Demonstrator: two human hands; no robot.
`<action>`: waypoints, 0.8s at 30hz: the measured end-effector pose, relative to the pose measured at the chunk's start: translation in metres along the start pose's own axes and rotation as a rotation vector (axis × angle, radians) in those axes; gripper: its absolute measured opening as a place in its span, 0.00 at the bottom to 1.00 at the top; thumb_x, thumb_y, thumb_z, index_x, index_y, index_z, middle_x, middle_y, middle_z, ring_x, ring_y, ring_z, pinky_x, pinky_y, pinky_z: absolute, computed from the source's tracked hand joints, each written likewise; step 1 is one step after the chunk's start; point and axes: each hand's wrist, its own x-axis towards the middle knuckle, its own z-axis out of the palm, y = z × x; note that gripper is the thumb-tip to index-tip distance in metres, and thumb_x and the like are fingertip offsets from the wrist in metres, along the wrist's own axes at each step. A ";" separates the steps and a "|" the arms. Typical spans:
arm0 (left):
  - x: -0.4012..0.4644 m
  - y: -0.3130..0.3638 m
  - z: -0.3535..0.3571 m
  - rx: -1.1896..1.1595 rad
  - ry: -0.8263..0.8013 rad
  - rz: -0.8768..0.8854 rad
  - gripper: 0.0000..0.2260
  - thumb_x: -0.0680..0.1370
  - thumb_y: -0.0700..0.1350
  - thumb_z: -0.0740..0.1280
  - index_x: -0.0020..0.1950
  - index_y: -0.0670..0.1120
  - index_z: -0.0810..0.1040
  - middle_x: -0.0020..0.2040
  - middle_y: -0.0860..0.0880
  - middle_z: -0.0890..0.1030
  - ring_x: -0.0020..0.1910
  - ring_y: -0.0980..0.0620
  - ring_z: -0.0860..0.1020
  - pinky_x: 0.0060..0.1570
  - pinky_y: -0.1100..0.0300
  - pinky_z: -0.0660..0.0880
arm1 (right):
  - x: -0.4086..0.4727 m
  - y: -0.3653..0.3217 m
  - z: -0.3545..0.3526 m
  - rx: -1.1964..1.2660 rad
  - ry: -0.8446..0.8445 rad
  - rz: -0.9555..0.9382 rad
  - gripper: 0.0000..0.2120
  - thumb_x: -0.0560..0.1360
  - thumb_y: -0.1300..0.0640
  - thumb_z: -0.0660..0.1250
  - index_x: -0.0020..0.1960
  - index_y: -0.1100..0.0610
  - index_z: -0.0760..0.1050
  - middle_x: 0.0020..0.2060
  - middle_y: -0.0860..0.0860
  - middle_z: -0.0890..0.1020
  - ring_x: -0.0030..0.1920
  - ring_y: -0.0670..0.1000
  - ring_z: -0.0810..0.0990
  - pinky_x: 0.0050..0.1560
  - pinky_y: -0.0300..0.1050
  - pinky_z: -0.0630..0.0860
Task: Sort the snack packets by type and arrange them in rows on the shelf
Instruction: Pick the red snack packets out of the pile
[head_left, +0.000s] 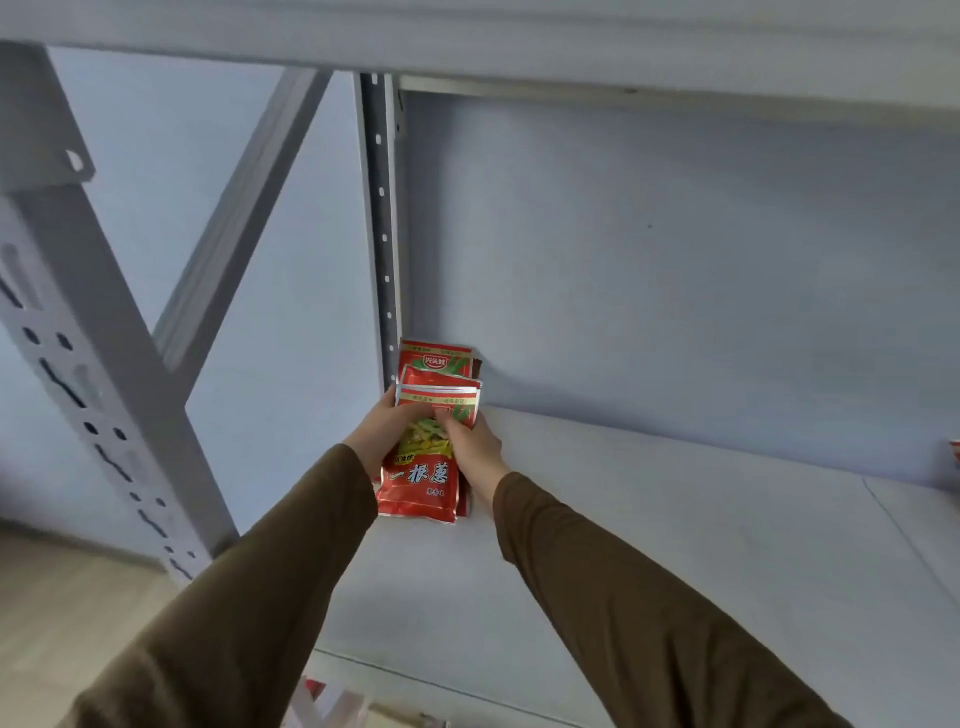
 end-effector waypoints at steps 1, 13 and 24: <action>0.003 -0.002 0.000 0.040 0.009 0.001 0.18 0.78 0.54 0.74 0.64 0.55 0.73 0.51 0.47 0.87 0.43 0.46 0.87 0.35 0.56 0.82 | 0.003 0.001 0.003 -0.029 0.045 -0.017 0.23 0.77 0.36 0.66 0.67 0.45 0.70 0.59 0.50 0.82 0.53 0.52 0.84 0.58 0.53 0.81; 0.009 -0.010 -0.004 0.126 0.121 0.014 0.36 0.78 0.55 0.73 0.79 0.50 0.58 0.50 0.52 0.79 0.46 0.48 0.84 0.39 0.54 0.81 | 0.015 0.003 -0.011 -0.323 0.126 -0.018 0.38 0.70 0.33 0.70 0.72 0.51 0.64 0.64 0.52 0.76 0.68 0.56 0.72 0.66 0.55 0.72; -0.011 -0.012 -0.005 0.507 0.229 0.158 0.40 0.76 0.61 0.73 0.81 0.52 0.57 0.76 0.43 0.69 0.69 0.40 0.74 0.64 0.41 0.76 | -0.018 -0.002 -0.030 -0.464 0.190 -0.221 0.44 0.71 0.35 0.73 0.77 0.52 0.58 0.73 0.53 0.69 0.73 0.57 0.65 0.69 0.57 0.68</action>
